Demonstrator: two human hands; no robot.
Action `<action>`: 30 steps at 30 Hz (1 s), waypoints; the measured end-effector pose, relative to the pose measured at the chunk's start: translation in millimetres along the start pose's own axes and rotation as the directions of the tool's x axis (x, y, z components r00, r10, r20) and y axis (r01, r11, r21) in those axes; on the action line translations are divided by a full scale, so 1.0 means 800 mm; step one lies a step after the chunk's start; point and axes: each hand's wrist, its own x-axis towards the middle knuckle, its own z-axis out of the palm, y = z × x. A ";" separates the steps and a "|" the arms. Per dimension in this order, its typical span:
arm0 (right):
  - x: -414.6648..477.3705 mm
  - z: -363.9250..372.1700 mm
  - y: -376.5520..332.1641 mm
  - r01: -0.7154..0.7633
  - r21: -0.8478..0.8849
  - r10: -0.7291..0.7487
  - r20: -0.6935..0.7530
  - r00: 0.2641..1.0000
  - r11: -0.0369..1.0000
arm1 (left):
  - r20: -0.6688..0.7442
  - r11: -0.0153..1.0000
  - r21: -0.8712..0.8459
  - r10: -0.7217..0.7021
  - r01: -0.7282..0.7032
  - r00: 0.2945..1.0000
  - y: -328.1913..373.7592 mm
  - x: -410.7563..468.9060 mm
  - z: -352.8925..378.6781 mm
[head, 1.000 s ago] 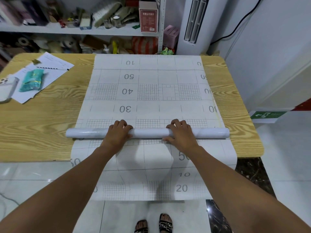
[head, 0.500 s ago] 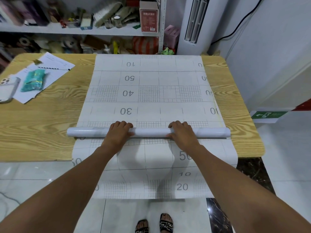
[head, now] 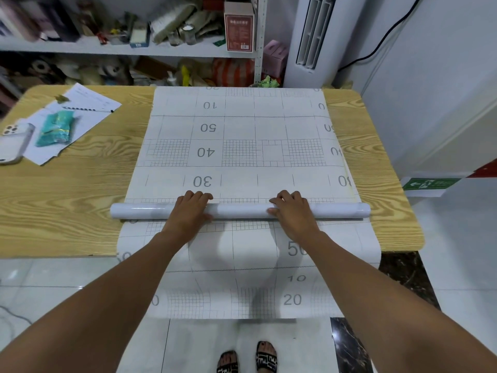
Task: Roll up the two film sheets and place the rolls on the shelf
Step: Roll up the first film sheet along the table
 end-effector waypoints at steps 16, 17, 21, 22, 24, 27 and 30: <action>-0.001 0.000 -0.001 -0.014 0.065 0.016 -0.021 1.000 0.998 | -0.017 0.996 0.072 0.059 -0.057 0.998 -0.007 -0.004 0.001; -0.002 -0.001 -0.001 -0.010 0.045 0.011 -0.022 1.000 0.999 | -0.019 0.996 0.076 0.054 -0.052 0.998 -0.007 -0.005 0.001; -0.002 -0.002 -0.001 0.012 -0.014 -0.012 -0.033 0.999 1.000 | 0.039 0.994 0.096 0.042 -0.045 0.998 -0.006 -0.006 0.000; -0.002 -0.001 -0.001 0.016 -0.015 -0.016 -0.031 0.999 1.000 | 0.042 0.995 0.094 0.037 -0.041 0.998 -0.005 -0.006 0.000; -0.002 0.000 -0.002 0.017 -0.014 -0.017 -0.017 1.000 1.000 | 0.036 0.996 0.085 0.030 -0.033 0.999 -0.005 -0.007 0.001; -0.003 0.001 -0.002 0.017 -0.005 -0.017 -0.008 1.000 1.000 | 0.019 0.998 0.060 0.027 -0.028 0.999 -0.005 -0.007 0.001; -0.004 0.002 -0.004 0.011 0.040 -0.010 -0.029 1.000 0.999 | 0.018 0.998 0.045 0.045 -0.045 0.999 -0.005 -0.006 -0.002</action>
